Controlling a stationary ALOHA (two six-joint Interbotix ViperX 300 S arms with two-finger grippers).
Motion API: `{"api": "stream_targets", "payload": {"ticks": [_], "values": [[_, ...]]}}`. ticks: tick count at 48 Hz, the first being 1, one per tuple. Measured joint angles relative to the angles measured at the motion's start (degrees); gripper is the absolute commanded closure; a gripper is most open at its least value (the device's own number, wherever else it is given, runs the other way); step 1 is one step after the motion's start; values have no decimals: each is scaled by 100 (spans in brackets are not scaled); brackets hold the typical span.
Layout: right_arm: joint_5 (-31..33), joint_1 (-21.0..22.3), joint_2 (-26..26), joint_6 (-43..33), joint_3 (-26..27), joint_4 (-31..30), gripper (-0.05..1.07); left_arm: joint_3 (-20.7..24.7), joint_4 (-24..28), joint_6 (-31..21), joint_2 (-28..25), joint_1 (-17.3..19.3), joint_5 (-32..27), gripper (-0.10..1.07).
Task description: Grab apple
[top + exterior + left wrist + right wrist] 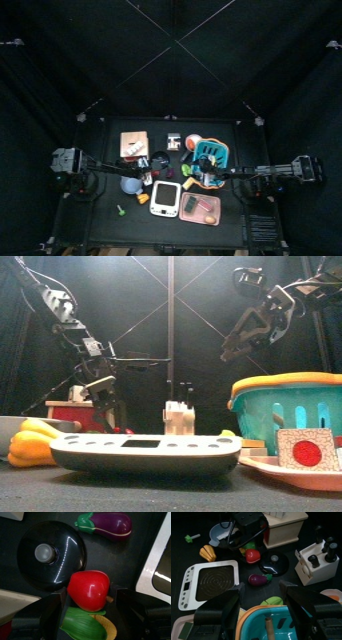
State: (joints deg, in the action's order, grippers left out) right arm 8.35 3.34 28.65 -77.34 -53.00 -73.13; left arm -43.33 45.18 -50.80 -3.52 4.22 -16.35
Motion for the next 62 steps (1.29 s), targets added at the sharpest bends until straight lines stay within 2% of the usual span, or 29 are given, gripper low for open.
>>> {"api": "stream_targets", "payload": {"ticks": [25, 41, 52, 62], "values": [[18, 35, 0, 0, -26, 0, 12, 26, 88, 9, -88, 9, -26, 2], [18, 44, 9, 0, -35, 0, 12, 149, 211, 9, -123, 9, -211, 18], [18, 62, 0, 0, -53, 9, 12, 149, 193, 9, -70, 0, -229, 18], [18, 62, 0, 0, -97, 123, 12, 158, 193, 9, 211, -18, -237, 18]]}}
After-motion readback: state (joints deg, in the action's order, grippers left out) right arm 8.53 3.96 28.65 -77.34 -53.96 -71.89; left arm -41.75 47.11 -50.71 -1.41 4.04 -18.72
